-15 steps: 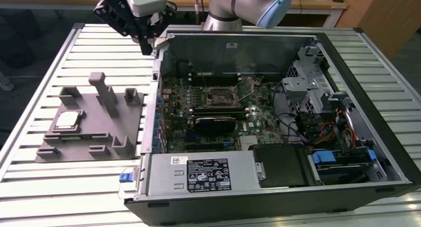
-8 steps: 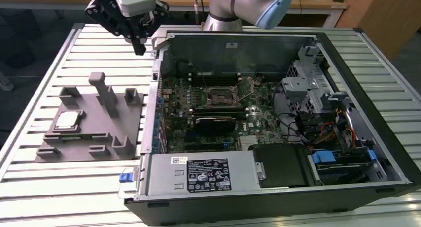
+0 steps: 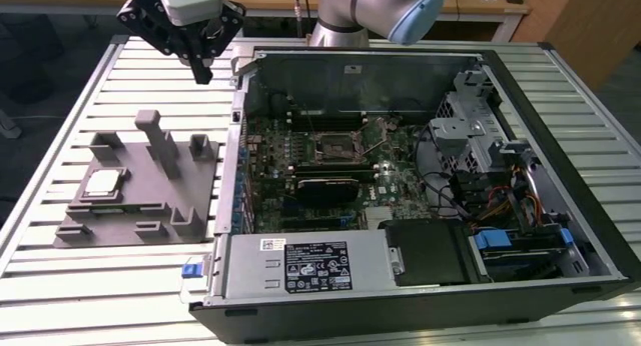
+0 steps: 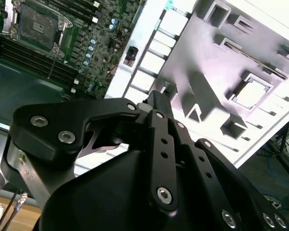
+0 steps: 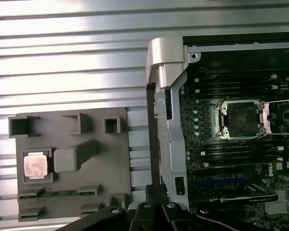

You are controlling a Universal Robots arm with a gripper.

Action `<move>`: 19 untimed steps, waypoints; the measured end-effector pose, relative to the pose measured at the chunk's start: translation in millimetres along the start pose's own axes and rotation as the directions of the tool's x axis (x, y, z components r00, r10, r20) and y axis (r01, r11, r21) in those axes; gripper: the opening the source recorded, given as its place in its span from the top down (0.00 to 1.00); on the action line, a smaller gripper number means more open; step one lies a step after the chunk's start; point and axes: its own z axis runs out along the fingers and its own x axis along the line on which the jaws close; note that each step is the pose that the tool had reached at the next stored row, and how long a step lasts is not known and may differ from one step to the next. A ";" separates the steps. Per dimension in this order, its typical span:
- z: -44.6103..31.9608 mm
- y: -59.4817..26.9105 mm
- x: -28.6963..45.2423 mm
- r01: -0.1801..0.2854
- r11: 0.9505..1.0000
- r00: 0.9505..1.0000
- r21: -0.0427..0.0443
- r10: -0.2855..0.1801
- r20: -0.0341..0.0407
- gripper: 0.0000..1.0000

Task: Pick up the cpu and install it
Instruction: 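Reach for the cpu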

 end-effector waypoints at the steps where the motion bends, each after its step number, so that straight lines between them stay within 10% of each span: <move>1: 0.0 -0.1 1.3 0.000 1.000 1.000 0.000 0.000 0.000 0.89; 19: 1.0 -2.1 25.4 0.000 1.000 1.000 0.000 0.000 0.000 0.89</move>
